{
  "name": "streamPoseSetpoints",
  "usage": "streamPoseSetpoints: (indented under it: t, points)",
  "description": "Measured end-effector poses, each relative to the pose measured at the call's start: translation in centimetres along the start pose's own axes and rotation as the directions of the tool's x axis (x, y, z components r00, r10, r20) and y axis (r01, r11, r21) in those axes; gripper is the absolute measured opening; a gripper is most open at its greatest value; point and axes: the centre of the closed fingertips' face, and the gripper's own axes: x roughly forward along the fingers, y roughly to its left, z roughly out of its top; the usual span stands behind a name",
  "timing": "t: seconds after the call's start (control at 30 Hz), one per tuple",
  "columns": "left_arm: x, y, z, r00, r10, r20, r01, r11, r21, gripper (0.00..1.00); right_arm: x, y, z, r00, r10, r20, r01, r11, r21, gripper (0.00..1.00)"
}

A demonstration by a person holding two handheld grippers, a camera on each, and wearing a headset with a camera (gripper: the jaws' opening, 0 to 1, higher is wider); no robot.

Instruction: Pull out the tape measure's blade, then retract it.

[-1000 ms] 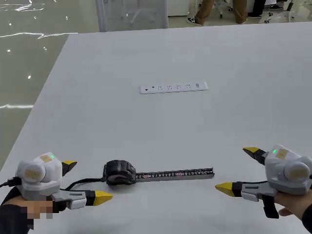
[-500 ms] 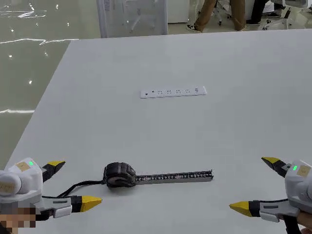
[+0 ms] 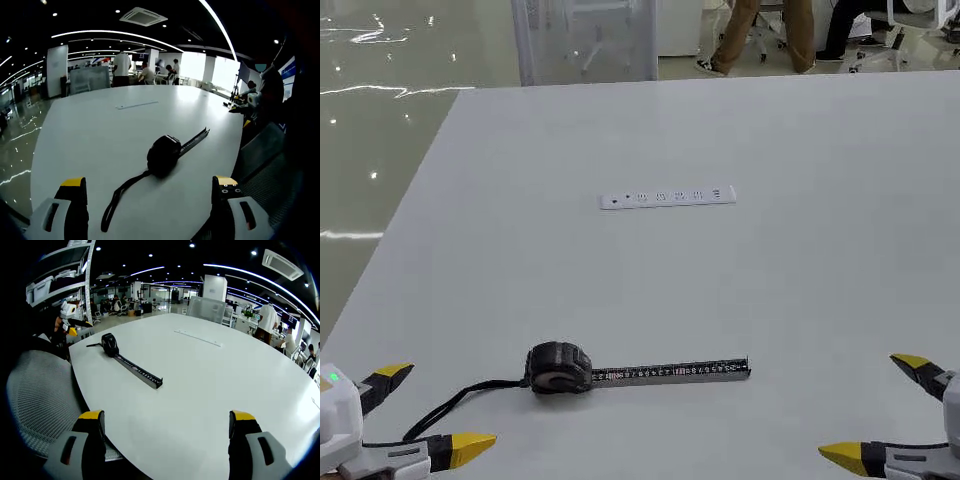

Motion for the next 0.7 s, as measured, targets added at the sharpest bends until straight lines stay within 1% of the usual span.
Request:
streamPoseSetpoints:
  t: [0.07,0.17,0.27,0.37,0.5,0.63,0.7]
  points:
    - [0.0,-0.2,-0.1,1.0000,-0.002,-0.006,0.002,1.000,0.007,1.00,-0.2,0.3,-0.1,1.0000,0.006,0.007,-0.006,1.000,0.001,1.00]
    - [0.1,-0.6,-0.4,0.9999,-0.013,-0.006,0.013,1.000,0.018,1.00,-0.4,0.7,-0.4,1.0000,0.010,0.001,-0.010,1.000,-0.010,1.00]
    - [0.2,-0.6,-1.0,0.9996,-0.016,-0.021,0.017,1.000,0.009,1.00,-0.7,0.7,-0.6,1.0000,0.008,-0.002,-0.008,1.000,-0.013,1.00]
    - [0.2,-0.8,-1.2,0.9996,-0.021,-0.017,0.021,1.000,0.005,1.00,-0.8,0.6,-0.8,1.0000,0.004,-0.008,-0.005,1.000,-0.006,1.00]
    - [0.2,-1.0,-1.5,0.9992,-0.030,-0.026,0.031,1.000,0.007,1.00,-1.0,0.6,-0.9,0.9999,0.003,-0.015,-0.003,1.000,-0.012,1.00]
    - [0.0,-0.9,-1.2,0.9994,-0.029,-0.019,0.030,1.000,0.008,1.00,-1.2,0.5,-0.9,0.9999,-0.001,-0.014,0.001,1.000,-0.012,1.00]
    - [-0.1,-0.9,-1.1,0.9995,-0.025,-0.020,0.024,1.000,-0.007,1.00,-1.3,0.5,-0.9,0.9999,-0.004,-0.012,0.004,1.000,-0.012,1.00]
